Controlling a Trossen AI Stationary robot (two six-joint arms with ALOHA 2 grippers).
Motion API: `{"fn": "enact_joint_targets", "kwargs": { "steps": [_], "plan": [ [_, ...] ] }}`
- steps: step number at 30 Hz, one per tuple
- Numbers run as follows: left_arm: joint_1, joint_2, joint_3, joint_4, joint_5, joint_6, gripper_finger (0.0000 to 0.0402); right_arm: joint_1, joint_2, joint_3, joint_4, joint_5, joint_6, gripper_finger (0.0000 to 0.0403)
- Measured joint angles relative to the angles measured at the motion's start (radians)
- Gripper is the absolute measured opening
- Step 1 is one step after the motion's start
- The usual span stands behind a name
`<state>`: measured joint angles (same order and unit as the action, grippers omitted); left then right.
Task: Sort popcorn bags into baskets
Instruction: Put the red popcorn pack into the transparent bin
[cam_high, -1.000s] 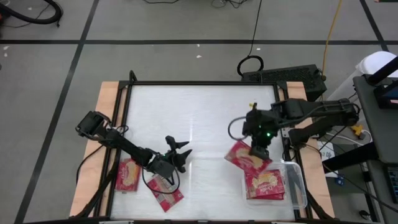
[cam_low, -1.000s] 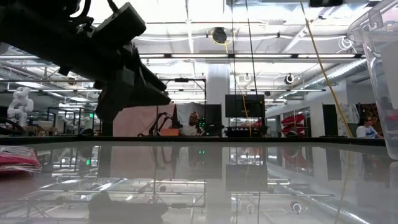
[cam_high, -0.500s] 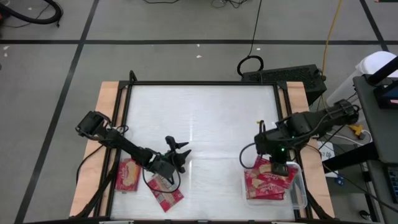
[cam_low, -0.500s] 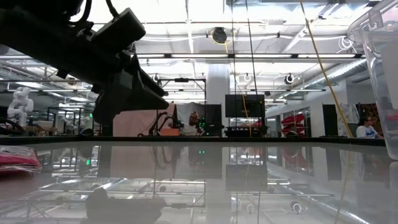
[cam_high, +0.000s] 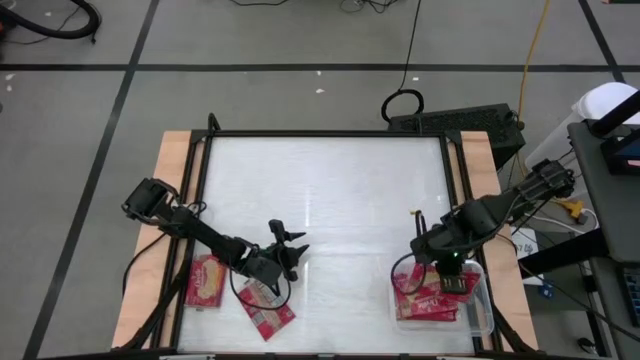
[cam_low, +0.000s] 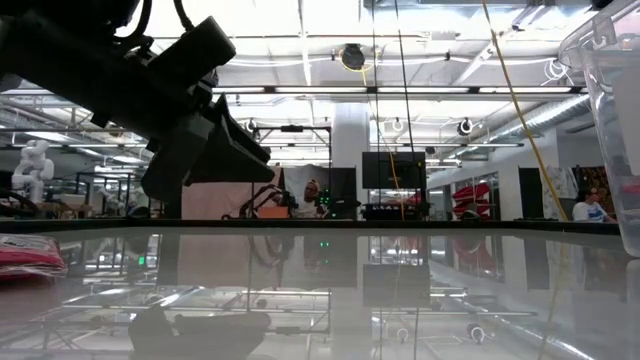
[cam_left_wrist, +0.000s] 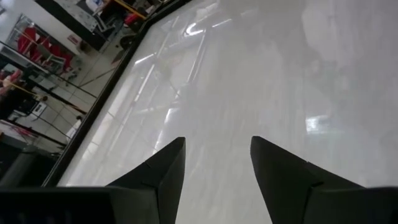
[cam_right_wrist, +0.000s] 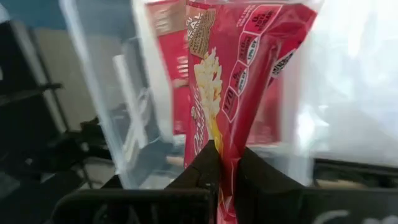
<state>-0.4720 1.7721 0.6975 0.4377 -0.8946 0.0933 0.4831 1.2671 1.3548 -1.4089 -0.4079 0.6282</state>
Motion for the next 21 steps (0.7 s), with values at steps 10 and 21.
{"fn": "enact_joint_targets", "kwargs": {
  "steps": [10, 21],
  "plan": [
    [0.001, 0.000, 0.000, 0.000, 0.001, 0.005, 0.0186, 0.043, 0.000, -0.110, 0.158, -0.017, 0.006, 0.0010],
    [0.002, 0.000, 0.000, 0.000, 0.001, 0.027, 0.0186, 0.045, 0.002, -0.190, 0.238, -0.035, -0.036, 0.0038]
  ]
}}
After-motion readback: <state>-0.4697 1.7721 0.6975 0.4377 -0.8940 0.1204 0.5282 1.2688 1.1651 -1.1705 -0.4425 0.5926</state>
